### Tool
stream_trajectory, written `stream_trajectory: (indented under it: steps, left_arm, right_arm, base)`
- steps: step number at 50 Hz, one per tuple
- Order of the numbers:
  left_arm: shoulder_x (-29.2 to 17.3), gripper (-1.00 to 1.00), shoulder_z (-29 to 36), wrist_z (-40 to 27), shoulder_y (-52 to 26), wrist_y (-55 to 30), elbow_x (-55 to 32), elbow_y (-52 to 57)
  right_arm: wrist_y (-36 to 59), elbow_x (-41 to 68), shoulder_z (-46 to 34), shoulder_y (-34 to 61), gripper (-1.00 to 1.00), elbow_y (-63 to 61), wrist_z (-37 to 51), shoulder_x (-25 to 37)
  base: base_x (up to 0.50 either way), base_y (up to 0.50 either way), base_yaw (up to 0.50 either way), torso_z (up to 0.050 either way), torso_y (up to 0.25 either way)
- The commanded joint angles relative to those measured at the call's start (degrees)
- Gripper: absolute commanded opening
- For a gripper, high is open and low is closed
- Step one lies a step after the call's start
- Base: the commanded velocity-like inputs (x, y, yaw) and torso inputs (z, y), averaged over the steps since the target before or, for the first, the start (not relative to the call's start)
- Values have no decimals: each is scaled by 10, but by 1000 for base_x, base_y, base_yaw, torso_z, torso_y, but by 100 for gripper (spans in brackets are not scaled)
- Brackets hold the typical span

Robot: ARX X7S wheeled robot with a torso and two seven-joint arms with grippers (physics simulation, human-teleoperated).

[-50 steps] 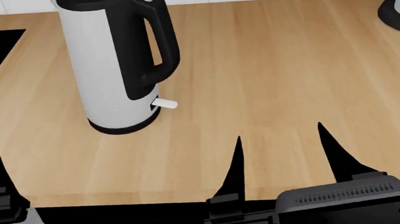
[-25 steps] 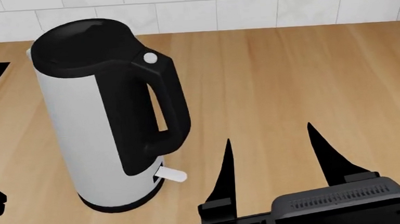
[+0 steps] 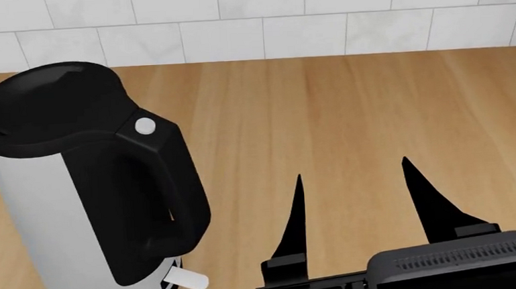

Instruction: Press the button to open the lid of the electric kettle.

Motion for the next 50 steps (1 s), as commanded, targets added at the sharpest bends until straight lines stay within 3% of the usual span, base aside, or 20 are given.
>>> stream_trajectory:
  steps: [1, 7, 10, 13, 16, 18, 20, 22, 25, 28, 30, 33, 34, 46, 50]
  left_arm:
    - [-9, 100, -41, 8, 11, 7, -41, 15]
    - [-13, 100, -60, 10, 16, 11, -59, 17]
    - [-17, 100, -72, 14, 21, 11, -71, 19]
    - [-23, 100, -72, 16, 24, 17, -63, 16]
    - [-27, 100, -66, 17, 25, 17, -59, 15]
    - [-28, 100, -65, 16, 25, 17, -57, 14]
    - [-29, 100, -68, 16, 26, 16, -61, 16]
    - [-29, 100, -71, 16, 28, 15, -65, 19]
    - [-30, 100, -75, 16, 30, 15, -69, 20]
    - [-31, 100, -77, 15, 31, 14, -72, 24]
    - [-31, 100, -78, 15, 32, 15, -74, 25]
    - [-32, 100, -73, 14, 32, 15, -71, 24]
    - [-32, 100, -73, 13, 32, 14, -71, 26]
    - [-35, 100, -73, 10, 34, 16, -72, 26]
    - [-36, 100, -72, 9, 35, 17, -72, 26]
  right_arm:
    - [26, 18, 6, 7, 100, -10, 6, -3]
    - [78, 20, -5, 28, 100, -28, 18, -2]
    - [160, 34, -15, 71, 100, -71, 16, 5]
    - [325, 92, 7, 170, 100, -113, 17, -7]
    - [505, 323, 55, 343, 100, -108, 150, 17]
    - [505, 495, 84, 448, 100, 7, 321, 65]
    - [444, 667, -26, 580, 100, 132, 493, 128]
    - [416, 839, -67, 641, 100, 176, 665, 143]
    - [395, 1097, -119, 722, 100, 238, 677, 141]
    - [392, 1162, -164, 779, 100, 288, 675, 140]
    - [392, 1234, -238, 850, 100, 351, 680, 144]
    - [406, 1264, -272, 917, 100, 411, 668, 141]
    - [412, 1266, -278, 949, -100, 443, 663, 140]
    - [502, 1324, -389, 1105, -100, 649, 558, 89]
    - [505, 1189, -444, 1164, -100, 630, 350, 92]
  base:
    - [0, 0, 0, 0, 0]
    - [0, 0, 0, 0, 0]
    - [0, 0, 0, 0, 0]
    - [0, 0, 0, 0, 0]
    - [0, 0, 0, 0, 0]
    - [0, 0, 0, 0, 0]
    - [0, 0, 0, 0, 0]
    - [0, 0, 0, 0, 0]
    - [0, 0, 0, 0, 0]
    - [0, 0, 0, 0, 0]
    - [0, 0, 0, 0, 0]
    - [0, 0, 0, 0, 0]
    - [0, 0, 0, 0, 0]
    - [0, 0, 0, 0, 0]
    - [0, 0, 0, 0, 0]
